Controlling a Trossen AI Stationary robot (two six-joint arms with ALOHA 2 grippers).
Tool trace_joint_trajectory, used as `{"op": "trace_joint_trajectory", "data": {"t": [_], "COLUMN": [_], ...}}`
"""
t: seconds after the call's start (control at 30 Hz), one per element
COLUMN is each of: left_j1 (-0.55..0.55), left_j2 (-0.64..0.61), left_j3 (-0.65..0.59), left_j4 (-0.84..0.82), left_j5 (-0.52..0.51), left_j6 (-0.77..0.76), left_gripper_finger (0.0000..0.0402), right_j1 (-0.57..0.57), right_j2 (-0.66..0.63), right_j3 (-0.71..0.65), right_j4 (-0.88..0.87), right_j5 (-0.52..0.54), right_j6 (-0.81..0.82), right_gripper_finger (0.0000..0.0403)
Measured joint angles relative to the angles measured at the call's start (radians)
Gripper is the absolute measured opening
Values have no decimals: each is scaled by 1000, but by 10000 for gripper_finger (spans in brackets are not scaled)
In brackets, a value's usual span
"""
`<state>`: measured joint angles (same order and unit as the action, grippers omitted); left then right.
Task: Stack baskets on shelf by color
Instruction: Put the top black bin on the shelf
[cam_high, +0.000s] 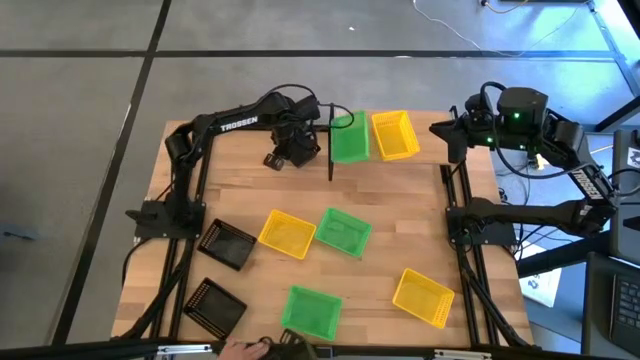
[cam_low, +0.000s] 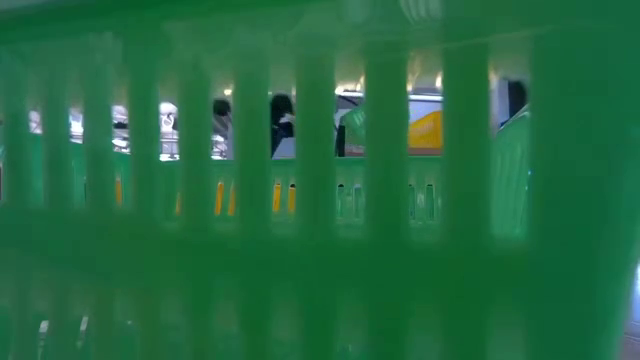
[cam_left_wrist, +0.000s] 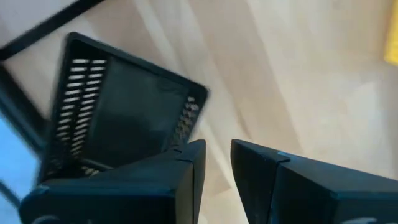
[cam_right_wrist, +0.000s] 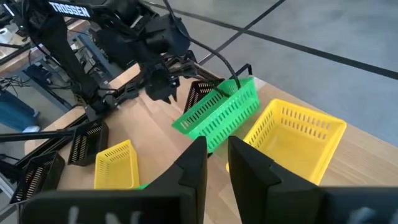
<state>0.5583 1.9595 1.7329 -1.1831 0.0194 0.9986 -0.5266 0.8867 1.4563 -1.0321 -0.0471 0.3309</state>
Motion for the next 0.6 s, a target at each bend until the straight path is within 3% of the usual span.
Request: {"op": "trace_joint_trajectory", "data": {"t": [0.17,0.43,0.6], "left_j1": [0,-6,69], "left_j2": [-8,-67,-76], "left_j3": [0,0,0], "left_j4": [94,101,93], "left_j5": [-17,-63,-67], "left_j6": [3,-7,-213], "left_gripper_finger": [69,69,69], "right_j1": [0,0,0], "right_j2": [0,0,0], "right_j3": [0,0,0], "right_j4": [0,0,0], "right_j5": [0,0,0], "right_j6": [0,0,0], "right_gripper_finger": [63,63,63]}}
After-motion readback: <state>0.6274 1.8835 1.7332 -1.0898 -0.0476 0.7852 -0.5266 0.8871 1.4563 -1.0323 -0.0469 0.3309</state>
